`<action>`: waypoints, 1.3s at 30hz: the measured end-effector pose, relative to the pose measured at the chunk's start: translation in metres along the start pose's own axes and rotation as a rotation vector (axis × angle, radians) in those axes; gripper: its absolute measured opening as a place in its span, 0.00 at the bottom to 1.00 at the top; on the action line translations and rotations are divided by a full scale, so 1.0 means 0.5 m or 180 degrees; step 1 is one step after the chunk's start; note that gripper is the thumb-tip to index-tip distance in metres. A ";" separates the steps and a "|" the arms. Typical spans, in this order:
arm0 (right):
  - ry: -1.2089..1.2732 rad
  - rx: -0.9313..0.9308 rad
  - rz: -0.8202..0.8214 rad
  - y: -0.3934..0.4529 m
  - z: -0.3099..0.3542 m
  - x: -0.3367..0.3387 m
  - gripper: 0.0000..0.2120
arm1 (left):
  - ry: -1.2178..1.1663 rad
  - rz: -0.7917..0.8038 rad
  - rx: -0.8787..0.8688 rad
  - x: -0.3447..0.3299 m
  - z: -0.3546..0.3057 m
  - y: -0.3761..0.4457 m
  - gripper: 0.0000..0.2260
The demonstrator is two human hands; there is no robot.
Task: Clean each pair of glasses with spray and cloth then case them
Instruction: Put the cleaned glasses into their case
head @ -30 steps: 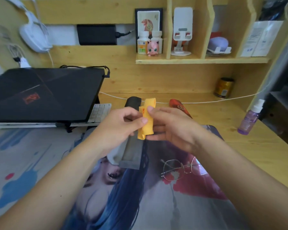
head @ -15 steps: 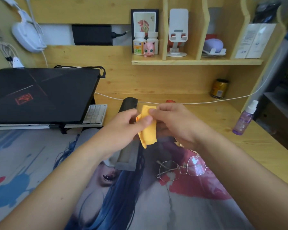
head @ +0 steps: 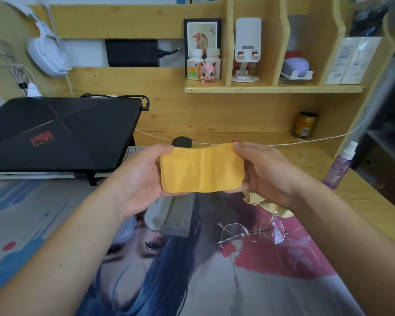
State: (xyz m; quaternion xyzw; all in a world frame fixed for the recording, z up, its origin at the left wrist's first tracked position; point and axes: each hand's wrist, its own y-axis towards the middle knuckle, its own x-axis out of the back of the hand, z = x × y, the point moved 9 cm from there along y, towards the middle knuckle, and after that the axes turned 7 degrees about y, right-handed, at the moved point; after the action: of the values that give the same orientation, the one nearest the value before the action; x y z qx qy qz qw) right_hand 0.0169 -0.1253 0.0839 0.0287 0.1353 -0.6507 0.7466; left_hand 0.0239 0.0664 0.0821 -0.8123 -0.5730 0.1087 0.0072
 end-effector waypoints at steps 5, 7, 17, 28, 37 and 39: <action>-0.0133 -0.0330 0.0455 -0.014 -0.021 -0.012 0.06 | 0.0249 -0.0097 0.0066 0.014 0.005 -0.007 0.17; -0.0390 -0.0112 0.0449 -0.013 -0.011 -0.005 0.08 | 0.0372 -0.0221 -0.0068 0.025 -0.006 -0.008 0.18; -0.0249 0.0660 0.0823 0.004 0.027 -0.022 0.16 | 0.0319 -0.0299 -0.0309 0.031 -0.027 -0.041 0.16; -0.2521 0.0338 0.0313 0.159 -0.042 -0.098 0.10 | 0.3941 -0.0266 0.0542 0.006 0.020 -0.076 0.13; -0.4695 0.0655 0.1109 0.183 -0.100 -0.207 0.04 | 0.4148 -0.0113 0.0783 0.009 0.080 -0.061 0.12; -0.5074 0.0600 0.1201 0.191 -0.101 -0.215 0.09 | 0.4176 -0.0157 0.0786 0.009 0.086 -0.067 0.12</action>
State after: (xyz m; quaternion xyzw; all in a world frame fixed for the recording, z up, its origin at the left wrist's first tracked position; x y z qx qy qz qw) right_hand 0.0898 0.0036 0.0484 -0.3569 -0.4974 -0.3481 0.7099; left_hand -0.0136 0.0773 0.0441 -0.6899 -0.4517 -0.3433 0.4496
